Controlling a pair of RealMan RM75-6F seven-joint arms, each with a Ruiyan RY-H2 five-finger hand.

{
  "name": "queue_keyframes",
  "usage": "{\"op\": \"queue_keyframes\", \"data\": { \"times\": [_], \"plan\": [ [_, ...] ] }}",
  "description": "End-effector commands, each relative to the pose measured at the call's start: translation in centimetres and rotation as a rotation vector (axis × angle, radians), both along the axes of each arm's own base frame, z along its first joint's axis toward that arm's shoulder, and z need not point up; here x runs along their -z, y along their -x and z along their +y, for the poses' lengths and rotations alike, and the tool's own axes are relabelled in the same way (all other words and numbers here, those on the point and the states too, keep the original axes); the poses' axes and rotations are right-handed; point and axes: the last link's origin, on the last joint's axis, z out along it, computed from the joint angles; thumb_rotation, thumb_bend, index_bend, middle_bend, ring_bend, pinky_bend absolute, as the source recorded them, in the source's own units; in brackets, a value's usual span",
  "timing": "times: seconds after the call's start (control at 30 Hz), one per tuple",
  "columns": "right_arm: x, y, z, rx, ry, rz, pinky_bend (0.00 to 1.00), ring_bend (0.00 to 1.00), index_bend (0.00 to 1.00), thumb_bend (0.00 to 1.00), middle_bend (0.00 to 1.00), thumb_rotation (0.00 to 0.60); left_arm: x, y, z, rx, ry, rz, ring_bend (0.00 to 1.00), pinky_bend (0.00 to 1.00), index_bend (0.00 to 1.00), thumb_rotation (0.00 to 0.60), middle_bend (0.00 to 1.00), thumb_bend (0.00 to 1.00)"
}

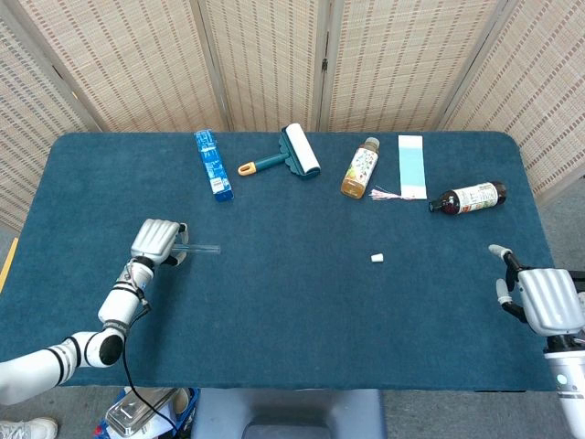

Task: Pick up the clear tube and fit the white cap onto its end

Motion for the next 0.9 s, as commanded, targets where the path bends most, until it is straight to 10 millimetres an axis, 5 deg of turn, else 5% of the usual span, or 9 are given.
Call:
{"op": "queue_keyframes", "data": {
  "times": [0.03, 0.13, 0.2, 0.57, 0.9],
  "plan": [
    [0.8, -0.9, -1.8, -0.002, -0.054, 0.011, 1.0, 0.95, 0.29, 0.76, 0.85, 0.6, -1.4, -0.6, -0.9, 0.027, -0.012, -0.026, 1.0, 1.0, 0.61, 0.6, 1.0, 0.39],
    [1.9, -1.4, -3.3, 0.015, -0.114, 0.005, 1.0, 1.0, 0.29, 0.95, 0.94, 0.6, -2.1, -1.2, -1.5, 0.055, -0.012, -0.024, 1.0, 1.0, 0.61, 0.6, 1.0, 0.39],
    [2.9, -1.6, -4.5, 0.027, -0.156, 0.007, 1.0, 1.0, 0.29, 1.0, 0.99, 0.6, -2.4, -1.8, -2.0, 0.066, -0.008, -0.03, 1.0, 1.0, 0.61, 0.6, 1.0, 0.39],
    [9.5, -1.6, -9.6, 0.114, -0.365, 0.03, 1.0, 1.0, 0.29, 1.0, 1.0, 0.6, -3.4, -3.2, -3.3, 0.096, -0.008, -0.04, 1.0, 1.0, 0.61, 0.6, 1.0, 0.39],
    [13.7, -1.9, -12.2, 0.133, -0.433, 0.03, 1.0, 1.0, 0.29, 1.0, 1.0, 0.6, -3.6, -3.6, -4.0, 0.105, 0.004, -0.031, 1.0, 1.0, 0.61, 0.6, 1.0, 0.39]
  ]
}}
